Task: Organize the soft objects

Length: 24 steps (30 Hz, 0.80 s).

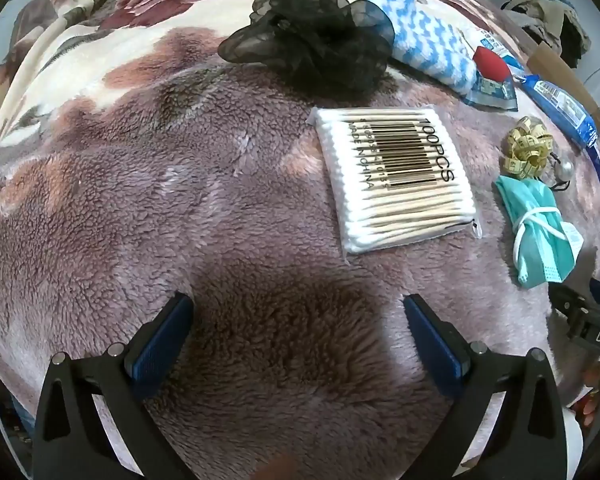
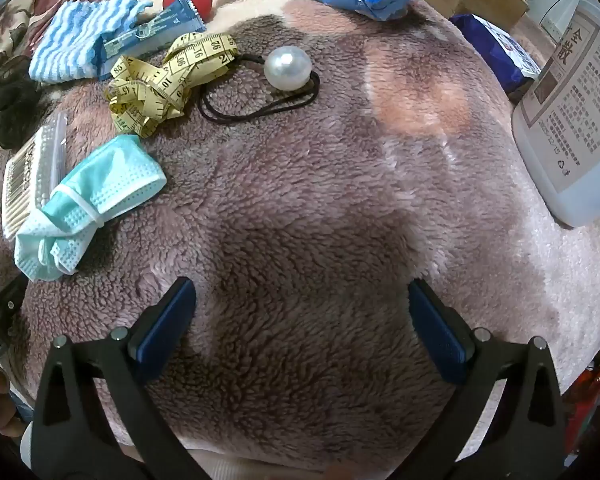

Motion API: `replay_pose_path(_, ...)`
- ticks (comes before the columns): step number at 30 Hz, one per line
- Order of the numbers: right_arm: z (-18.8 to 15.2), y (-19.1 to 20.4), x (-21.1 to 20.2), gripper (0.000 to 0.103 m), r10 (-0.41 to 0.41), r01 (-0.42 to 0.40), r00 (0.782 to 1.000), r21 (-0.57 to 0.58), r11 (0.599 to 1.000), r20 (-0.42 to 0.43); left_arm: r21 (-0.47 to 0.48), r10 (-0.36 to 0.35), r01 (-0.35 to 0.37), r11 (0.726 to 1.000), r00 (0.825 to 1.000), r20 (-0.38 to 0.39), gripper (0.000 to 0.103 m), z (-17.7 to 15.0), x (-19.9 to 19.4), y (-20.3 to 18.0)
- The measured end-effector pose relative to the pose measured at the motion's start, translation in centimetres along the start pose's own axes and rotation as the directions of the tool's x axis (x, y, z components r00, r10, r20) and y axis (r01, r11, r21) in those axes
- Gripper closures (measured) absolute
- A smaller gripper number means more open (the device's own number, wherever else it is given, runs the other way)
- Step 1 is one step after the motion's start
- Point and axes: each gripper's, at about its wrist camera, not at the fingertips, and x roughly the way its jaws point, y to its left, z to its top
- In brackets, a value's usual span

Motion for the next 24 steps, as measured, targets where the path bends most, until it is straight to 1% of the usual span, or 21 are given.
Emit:
replay_pose_path(3,0.0,0.0,0.0,0.0,-0.001,0.001,1.0,0.0,1.0,0.002,-0.004,-0.005,0.005,1.0,1.0,-0.001,0.0,0.0,0.1,0.2)
replay_pose_path(5,0.0,0.0,0.0,0.0,-0.001,0.001,1.0,0.0,1.0,0.002,-0.014,-0.022,0.022,1.0,1.0,-0.001,0.0,0.0,0.1,0.5)
replay_pose_path(9,0.0,0.0,0.0,0.0,0.001,-0.001,1.0,0.0,1.0,0.003,-0.022,-0.038,0.038,0.999,0.999,0.001,0.0,-0.5,0.5,1.8)
replay_pose_path(11,0.0,0.0,0.0,0.0,0.001,-0.001,1.0,0.0,1.0,0.003,-0.018,-0.031,0.031,0.999,0.999,-0.006,0.0,-0.3,0.6,2.0)
replay_pose_path(13,0.0,0.0,0.0,0.0,0.001,-0.001,1.0,0.0,1.0,0.003,-0.009,-0.006,0.006,1.0,1.0,-0.011,0.0,0.0,0.7,0.8)
replay_pose_path(24,0.0,0.0,0.0,0.0,0.003,-0.003,1.0,0.001,1.0,0.004,-0.004,0.001,-0.001,1.0,1.0,-0.015,0.0,0.2,1.0,0.4)
